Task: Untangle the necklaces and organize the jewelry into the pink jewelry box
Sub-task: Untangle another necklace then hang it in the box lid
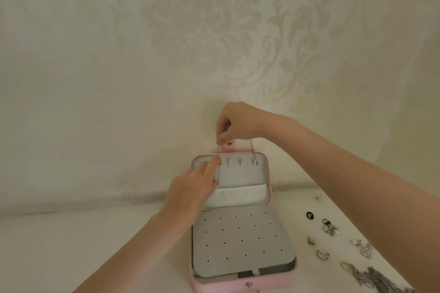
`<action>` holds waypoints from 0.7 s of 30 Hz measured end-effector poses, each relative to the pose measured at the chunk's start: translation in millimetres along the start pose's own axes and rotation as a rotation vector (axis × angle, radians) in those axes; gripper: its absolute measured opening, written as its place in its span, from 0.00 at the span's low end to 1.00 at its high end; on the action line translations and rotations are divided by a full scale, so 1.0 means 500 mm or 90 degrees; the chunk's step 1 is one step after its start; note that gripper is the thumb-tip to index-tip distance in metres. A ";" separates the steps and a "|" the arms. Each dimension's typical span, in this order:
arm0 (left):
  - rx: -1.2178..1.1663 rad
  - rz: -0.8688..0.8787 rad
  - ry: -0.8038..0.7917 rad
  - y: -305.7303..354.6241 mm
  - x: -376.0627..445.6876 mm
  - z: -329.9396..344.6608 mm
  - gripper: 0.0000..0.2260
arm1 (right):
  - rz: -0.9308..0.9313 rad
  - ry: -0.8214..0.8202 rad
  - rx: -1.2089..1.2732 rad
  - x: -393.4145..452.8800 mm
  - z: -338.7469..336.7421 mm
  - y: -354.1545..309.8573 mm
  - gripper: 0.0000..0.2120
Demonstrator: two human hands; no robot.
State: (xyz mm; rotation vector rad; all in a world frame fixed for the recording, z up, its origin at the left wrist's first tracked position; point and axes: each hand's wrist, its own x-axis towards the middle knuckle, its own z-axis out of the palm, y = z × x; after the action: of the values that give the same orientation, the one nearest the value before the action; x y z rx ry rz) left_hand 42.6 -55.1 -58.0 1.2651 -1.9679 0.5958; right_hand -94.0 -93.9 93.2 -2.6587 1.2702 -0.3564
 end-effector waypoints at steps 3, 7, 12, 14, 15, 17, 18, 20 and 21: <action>-0.098 -0.067 0.024 -0.003 -0.022 -0.014 0.18 | -0.005 -0.006 0.010 0.001 0.021 -0.003 0.02; -0.111 -0.126 0.077 -0.006 -0.032 -0.033 0.08 | -0.015 0.008 0.024 0.001 0.043 -0.004 0.02; 0.019 0.070 0.024 0.006 -0.041 -0.012 0.10 | -0.038 0.035 0.020 -0.001 0.053 -0.010 0.04; 0.043 0.086 -0.004 0.006 -0.046 0.000 0.11 | -0.040 0.039 0.009 -0.002 0.053 -0.011 0.04; 0.044 0.083 -0.011 0.006 -0.049 0.005 0.12 | -0.039 0.036 0.001 -0.003 0.053 -0.010 0.04; 0.031 0.055 -0.027 0.011 -0.051 0.008 0.12 | -0.036 0.027 -0.010 -0.004 0.052 -0.006 0.04; 0.020 0.035 -0.031 0.014 -0.051 0.007 0.11 | -0.036 0.023 -0.012 -0.005 0.052 -0.005 0.04; 0.008 -0.003 -0.037 0.024 -0.045 0.003 0.10 | -0.032 0.013 -0.009 -0.008 0.055 -0.002 0.04; 0.012 -0.012 -0.040 0.029 -0.042 0.002 0.11 | -0.030 0.010 -0.008 -0.008 0.056 -0.001 0.04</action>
State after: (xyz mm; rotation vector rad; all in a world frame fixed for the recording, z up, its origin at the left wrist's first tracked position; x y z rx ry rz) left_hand 34.9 -37.6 -74.7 1.3287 -2.0036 0.5729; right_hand -88.0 -88.8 66.0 -2.7058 1.2197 -0.3775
